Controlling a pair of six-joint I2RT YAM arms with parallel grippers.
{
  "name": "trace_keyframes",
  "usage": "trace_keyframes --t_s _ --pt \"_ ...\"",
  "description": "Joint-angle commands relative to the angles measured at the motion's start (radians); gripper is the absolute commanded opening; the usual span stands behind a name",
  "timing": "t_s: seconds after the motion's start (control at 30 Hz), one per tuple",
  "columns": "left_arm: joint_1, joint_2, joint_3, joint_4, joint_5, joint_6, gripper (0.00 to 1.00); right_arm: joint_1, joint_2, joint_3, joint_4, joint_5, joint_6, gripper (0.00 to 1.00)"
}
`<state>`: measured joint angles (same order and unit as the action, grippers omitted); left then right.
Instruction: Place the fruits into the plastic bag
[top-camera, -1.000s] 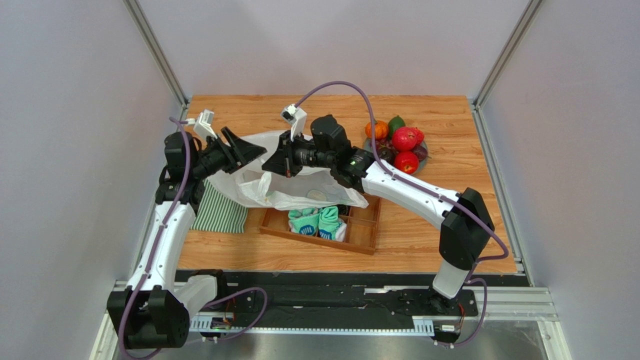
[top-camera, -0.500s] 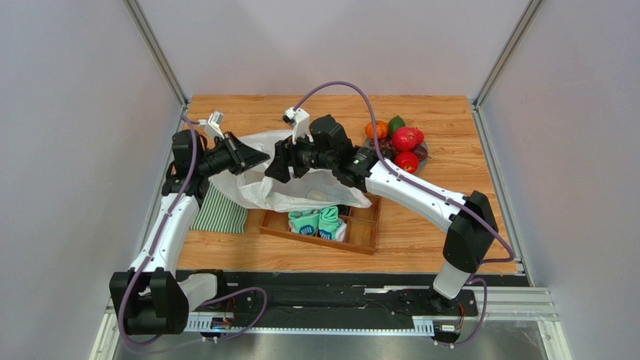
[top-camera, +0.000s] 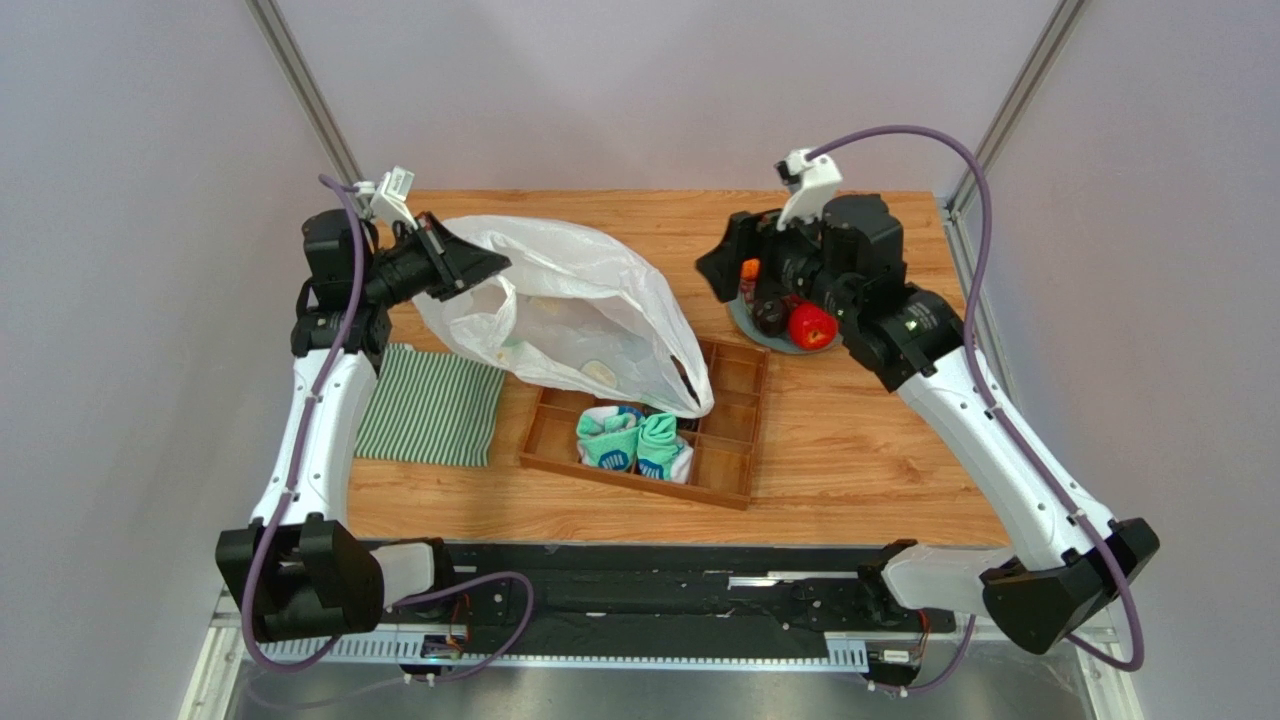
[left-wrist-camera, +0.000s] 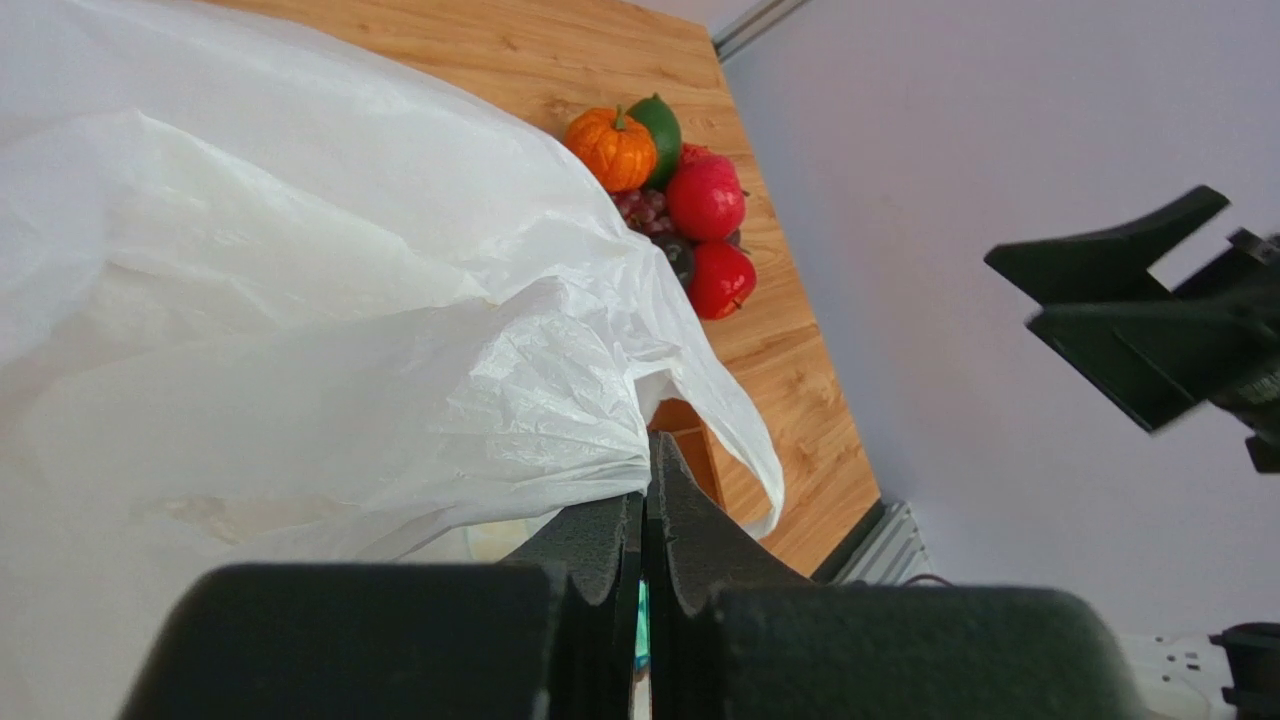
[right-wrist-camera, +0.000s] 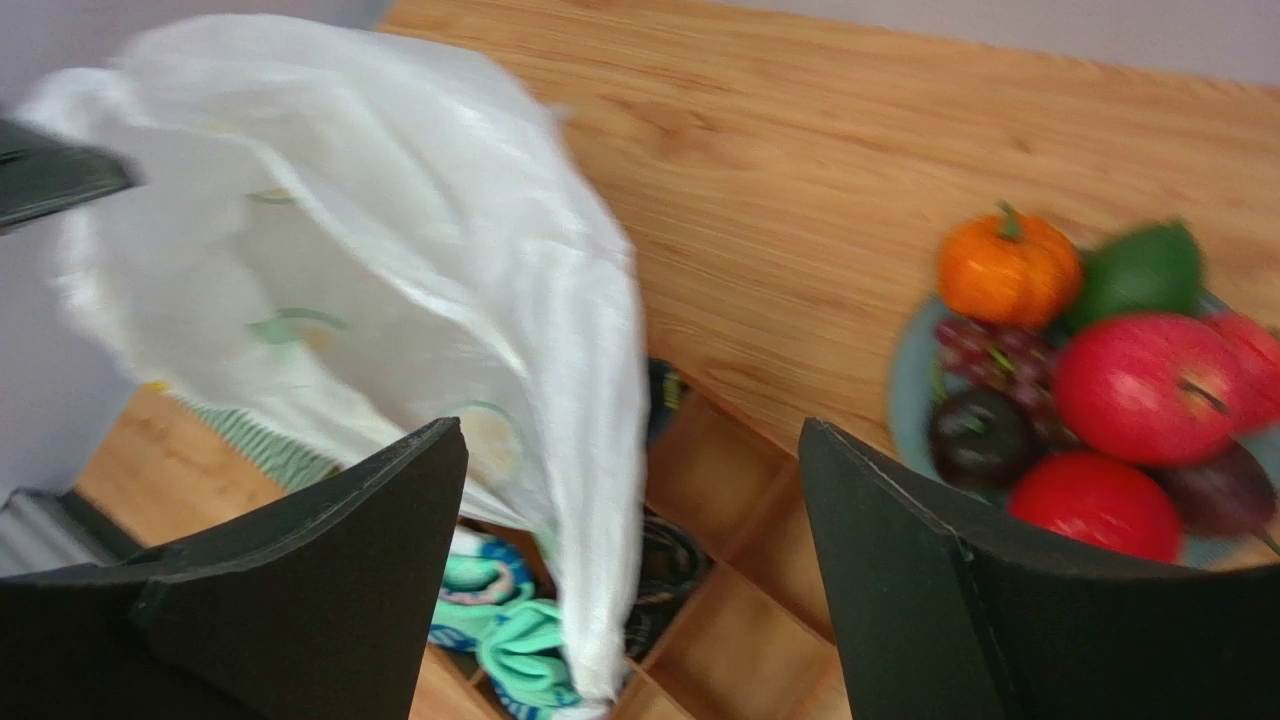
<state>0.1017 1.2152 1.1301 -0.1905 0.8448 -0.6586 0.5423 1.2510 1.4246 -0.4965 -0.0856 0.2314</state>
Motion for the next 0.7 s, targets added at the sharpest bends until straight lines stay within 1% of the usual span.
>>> trace_keyframes --t_s 0.0,0.03,0.1,0.3,0.5,0.67 --pt "0.007 -0.005 0.008 0.006 0.055 0.1 0.0 -0.175 0.088 -0.032 -0.186 0.049 0.0 0.87" --pt "0.007 -0.008 -0.013 0.041 0.059 0.099 0.0 -0.203 0.102 -0.033 -0.189 0.026 0.003 0.87" --pt "0.009 -0.017 -0.032 0.057 0.057 0.117 0.0 -0.273 0.131 -0.035 -0.189 0.006 0.008 0.87" --pt "0.024 -0.025 -0.055 0.01 0.057 0.134 0.0 -0.376 0.26 -0.003 -0.174 0.001 -0.03 0.86" --pt "0.035 -0.049 -0.059 -0.009 0.04 0.154 0.0 -0.444 0.407 0.059 -0.169 -0.014 -0.052 0.85" --pt "0.058 -0.049 -0.058 -0.012 0.042 0.155 0.0 -0.478 0.508 0.128 -0.168 -0.06 -0.056 0.85"
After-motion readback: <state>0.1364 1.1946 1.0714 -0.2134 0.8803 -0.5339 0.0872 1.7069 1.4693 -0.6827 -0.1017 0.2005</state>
